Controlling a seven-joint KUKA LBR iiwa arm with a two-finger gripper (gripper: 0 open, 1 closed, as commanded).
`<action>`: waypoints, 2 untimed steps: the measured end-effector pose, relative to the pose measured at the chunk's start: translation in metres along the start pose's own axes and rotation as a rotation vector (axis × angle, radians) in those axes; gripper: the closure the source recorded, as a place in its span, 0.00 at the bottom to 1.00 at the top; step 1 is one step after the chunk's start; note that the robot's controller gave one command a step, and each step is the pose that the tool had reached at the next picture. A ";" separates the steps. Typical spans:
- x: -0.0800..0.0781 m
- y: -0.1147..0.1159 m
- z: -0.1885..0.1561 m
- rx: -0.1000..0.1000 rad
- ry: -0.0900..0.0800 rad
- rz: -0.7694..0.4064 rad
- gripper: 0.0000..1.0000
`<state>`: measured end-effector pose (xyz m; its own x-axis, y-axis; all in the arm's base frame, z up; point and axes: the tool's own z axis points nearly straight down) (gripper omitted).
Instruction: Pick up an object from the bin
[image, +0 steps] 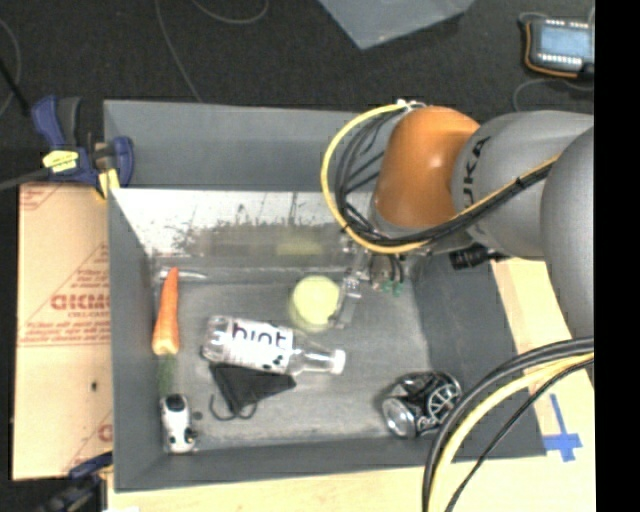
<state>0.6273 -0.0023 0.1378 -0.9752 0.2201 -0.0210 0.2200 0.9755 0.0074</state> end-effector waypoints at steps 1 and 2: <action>-0.006 -0.023 0.053 0.007 0.019 0.157 0.00; 0.000 -0.022 0.068 0.007 0.012 0.167 0.00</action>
Offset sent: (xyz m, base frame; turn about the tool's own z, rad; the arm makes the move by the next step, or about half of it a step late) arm -0.0097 -0.0025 -0.0678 0.1358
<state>0.6240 -0.0241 0.0699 -0.9255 0.3788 -0.0080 0.3788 0.9255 0.0032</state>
